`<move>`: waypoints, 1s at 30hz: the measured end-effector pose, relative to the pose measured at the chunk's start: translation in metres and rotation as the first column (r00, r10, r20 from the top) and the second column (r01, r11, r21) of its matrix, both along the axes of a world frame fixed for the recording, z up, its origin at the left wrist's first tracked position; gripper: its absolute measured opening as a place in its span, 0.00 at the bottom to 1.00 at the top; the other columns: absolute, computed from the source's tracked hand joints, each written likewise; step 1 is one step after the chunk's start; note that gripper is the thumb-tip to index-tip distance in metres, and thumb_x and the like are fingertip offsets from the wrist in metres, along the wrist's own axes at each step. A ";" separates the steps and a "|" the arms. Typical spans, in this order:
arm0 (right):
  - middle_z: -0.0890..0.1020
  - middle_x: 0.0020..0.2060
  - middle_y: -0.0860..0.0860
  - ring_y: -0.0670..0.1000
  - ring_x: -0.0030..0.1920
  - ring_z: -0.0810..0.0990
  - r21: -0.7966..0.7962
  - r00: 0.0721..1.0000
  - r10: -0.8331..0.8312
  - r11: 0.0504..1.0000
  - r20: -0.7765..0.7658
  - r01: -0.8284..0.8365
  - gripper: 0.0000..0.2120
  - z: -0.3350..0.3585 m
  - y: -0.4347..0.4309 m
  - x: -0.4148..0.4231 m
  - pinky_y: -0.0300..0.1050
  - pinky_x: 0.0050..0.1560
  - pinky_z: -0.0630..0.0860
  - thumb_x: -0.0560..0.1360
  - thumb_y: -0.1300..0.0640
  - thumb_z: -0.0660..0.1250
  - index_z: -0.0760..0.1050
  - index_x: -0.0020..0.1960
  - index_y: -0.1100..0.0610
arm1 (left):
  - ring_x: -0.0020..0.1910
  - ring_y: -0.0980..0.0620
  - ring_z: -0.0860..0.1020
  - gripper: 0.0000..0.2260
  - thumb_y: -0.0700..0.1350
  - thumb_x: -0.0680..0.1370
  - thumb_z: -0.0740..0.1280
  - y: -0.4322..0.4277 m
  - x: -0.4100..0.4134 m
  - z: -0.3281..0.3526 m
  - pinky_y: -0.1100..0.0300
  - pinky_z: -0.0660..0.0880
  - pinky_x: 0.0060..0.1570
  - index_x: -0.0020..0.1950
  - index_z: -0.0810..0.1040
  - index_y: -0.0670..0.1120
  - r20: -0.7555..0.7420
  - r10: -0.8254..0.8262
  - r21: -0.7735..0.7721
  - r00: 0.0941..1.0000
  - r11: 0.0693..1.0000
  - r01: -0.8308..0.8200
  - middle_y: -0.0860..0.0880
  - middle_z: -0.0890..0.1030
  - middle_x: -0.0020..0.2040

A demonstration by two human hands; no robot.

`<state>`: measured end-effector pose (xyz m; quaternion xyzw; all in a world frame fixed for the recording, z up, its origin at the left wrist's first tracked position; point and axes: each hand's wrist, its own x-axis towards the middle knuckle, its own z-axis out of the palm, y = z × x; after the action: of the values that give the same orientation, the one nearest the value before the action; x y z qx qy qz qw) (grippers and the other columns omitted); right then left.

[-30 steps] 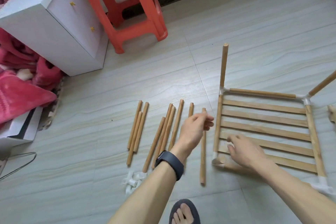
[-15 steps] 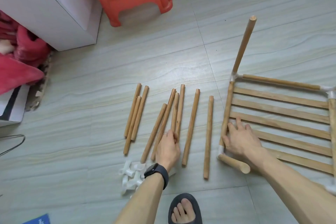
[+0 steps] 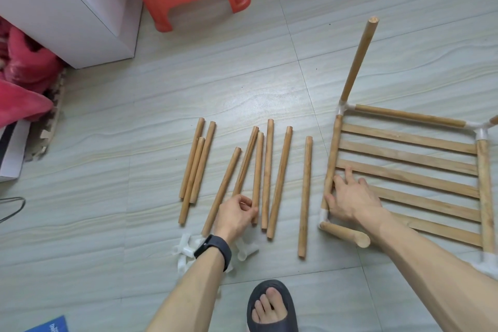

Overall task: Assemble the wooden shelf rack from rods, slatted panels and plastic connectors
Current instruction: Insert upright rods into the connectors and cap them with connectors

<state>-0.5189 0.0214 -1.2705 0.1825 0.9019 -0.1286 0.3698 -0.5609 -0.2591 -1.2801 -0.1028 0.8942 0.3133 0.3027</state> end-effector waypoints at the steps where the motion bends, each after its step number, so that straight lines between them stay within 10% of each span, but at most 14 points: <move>1: 0.45 0.82 0.57 0.67 0.77 0.57 0.002 1.000 0.002 1.000 -0.002 -0.002 0.28 -0.001 0.000 0.000 0.57 0.76 0.60 0.83 0.43 0.54 0.57 0.79 0.54 | 0.39 0.63 0.79 0.06 0.49 0.74 0.75 0.002 0.001 -0.001 0.74 0.70 0.32 0.45 0.78 0.55 0.006 0.005 0.003 1.000 1.000 -0.005 0.56 0.82 0.39; 7: 0.45 0.82 0.57 0.67 0.77 0.57 0.011 1.000 0.018 1.000 -0.004 -0.018 0.29 0.001 0.000 0.001 0.57 0.76 0.60 0.83 0.43 0.54 0.56 0.79 0.54 | 0.42 0.54 0.82 0.04 0.47 0.74 0.73 0.017 0.002 0.005 0.60 0.78 0.44 0.46 0.79 0.51 0.043 -0.015 -0.020 0.999 1.000 0.016 0.54 0.84 0.41; 12: 0.44 0.82 0.58 0.67 0.78 0.57 0.015 0.999 0.049 0.999 0.025 -0.049 0.34 0.005 0.002 -0.001 0.56 0.76 0.59 0.81 0.39 0.55 0.53 0.81 0.54 | 0.43 0.49 0.80 0.06 0.42 0.78 0.72 0.029 -0.012 0.035 0.57 0.78 0.44 0.53 0.81 0.42 0.188 0.103 0.328 0.977 0.931 -0.162 0.48 0.80 0.44; 18: 0.62 0.80 0.52 0.56 0.78 0.63 -0.324 0.987 -0.049 0.941 0.154 0.097 0.52 0.055 0.034 -0.020 0.51 0.76 0.60 0.66 0.22 0.65 0.61 0.80 0.50 | 0.44 0.50 0.84 0.06 0.43 0.81 0.69 0.066 -0.026 0.092 0.55 0.78 0.51 0.57 0.81 0.46 -0.024 -0.224 0.321 0.974 0.921 0.219 0.50 0.83 0.50; 21: 0.81 0.63 0.49 0.51 0.60 0.83 -0.625 0.915 -0.354 0.675 0.191 0.392 0.50 0.103 0.063 -0.012 0.52 0.65 0.76 0.52 0.19 0.72 0.74 0.69 0.41 | 0.48 0.54 0.80 0.07 0.46 0.81 0.67 0.096 -0.032 0.122 0.59 0.76 0.51 0.59 0.81 0.49 -0.146 -0.467 0.179 0.872 0.854 0.488 0.54 0.82 0.53; 25: 0.82 0.41 0.52 0.51 0.37 0.81 -0.892 0.624 -0.741 0.079 0.246 0.445 0.29 0.151 0.097 0.022 0.48 0.41 0.82 0.69 0.33 0.73 0.83 0.60 0.53 | 0.51 0.51 0.74 0.06 0.47 0.83 0.62 0.149 -0.033 0.169 0.54 0.71 0.50 0.58 0.76 0.53 -0.288 -0.734 -0.113 0.615 0.663 0.740 0.54 0.76 0.54; 30: 0.78 0.31 0.53 0.50 0.29 0.78 -0.958 0.192 -0.979 -0.006 0.064 0.287 0.15 0.182 0.134 0.116 0.39 0.28 0.74 0.78 0.44 0.69 0.86 0.48 0.55 | 0.56 0.47 0.76 0.09 0.50 0.83 0.60 0.238 -0.018 0.212 0.48 0.77 0.53 0.61 0.75 0.54 -0.345 -0.865 -0.293 0.363 0.467 0.834 0.53 0.77 0.60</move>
<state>-0.4032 0.1552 -1.0884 0.3586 0.5225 -0.7692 -0.0815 -0.5789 -0.0210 -1.0677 0.4377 0.8709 0.0960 0.2020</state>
